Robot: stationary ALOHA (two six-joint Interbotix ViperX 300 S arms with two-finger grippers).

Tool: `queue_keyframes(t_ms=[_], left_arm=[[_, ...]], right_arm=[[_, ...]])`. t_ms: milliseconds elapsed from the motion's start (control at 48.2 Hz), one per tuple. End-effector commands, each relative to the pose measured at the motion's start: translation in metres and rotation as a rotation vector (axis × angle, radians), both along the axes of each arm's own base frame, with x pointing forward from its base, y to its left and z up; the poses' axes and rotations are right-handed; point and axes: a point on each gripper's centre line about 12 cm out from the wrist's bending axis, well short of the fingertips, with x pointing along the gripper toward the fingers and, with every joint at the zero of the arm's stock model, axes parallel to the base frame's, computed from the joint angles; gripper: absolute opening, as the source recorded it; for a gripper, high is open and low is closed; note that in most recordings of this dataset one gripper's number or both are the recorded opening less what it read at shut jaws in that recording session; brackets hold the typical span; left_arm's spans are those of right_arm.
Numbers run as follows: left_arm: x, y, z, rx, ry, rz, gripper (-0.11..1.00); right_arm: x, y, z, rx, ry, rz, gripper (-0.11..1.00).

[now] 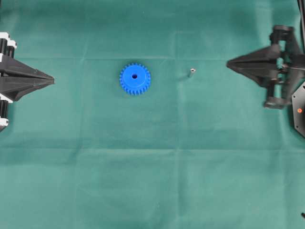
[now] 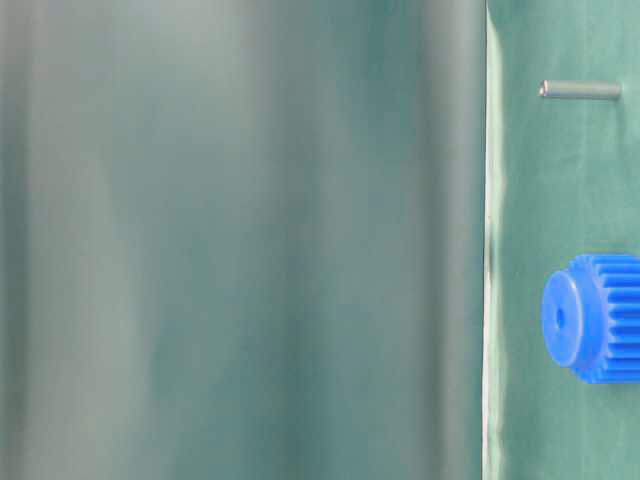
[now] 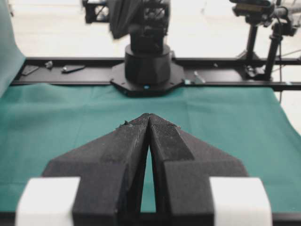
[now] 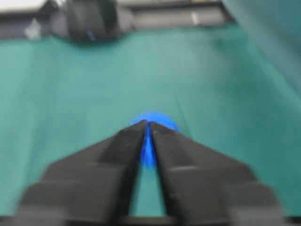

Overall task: Insert the shaft placed at a random location into the center hole of the medium gear at another random location.
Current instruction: 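Move the open right gripper left toward the silver shaft, then lower the right gripper over the upright shaft and close on it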

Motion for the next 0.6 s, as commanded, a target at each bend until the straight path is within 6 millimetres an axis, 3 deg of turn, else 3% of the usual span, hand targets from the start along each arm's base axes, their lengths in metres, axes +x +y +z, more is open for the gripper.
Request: queue_keyframes(t_ms=[0, 166, 208, 291, 581], left_arm=[[0.002, 0.0, 0.009, 0.0, -0.018, -0.002, 0.0], [0.002, 0.0, 0.008, 0.0, -0.015, -0.002, 0.0], [0.002, 0.0, 0.008, 0.0, -0.017, -0.002, 0.0], [0.002, 0.0, 0.008, 0.0, -0.015, -0.002, 0.0], [0.003, 0.0, 0.006, 0.0, -0.006, -0.001, 0.0]], right_arm=[[0.013, -0.007, -0.011, 0.002, 0.034, -0.019, 0.35], [0.031, -0.016, -0.045, 0.005, 0.104, -0.038, 0.83], [0.034, -0.019, -0.054, 0.008, 0.117, -0.047, 0.89], [0.04, -0.028, -0.072, 0.022, 0.152, -0.077, 0.84], [0.055, -0.04, -0.111, 0.044, 0.234, -0.108, 0.86]])
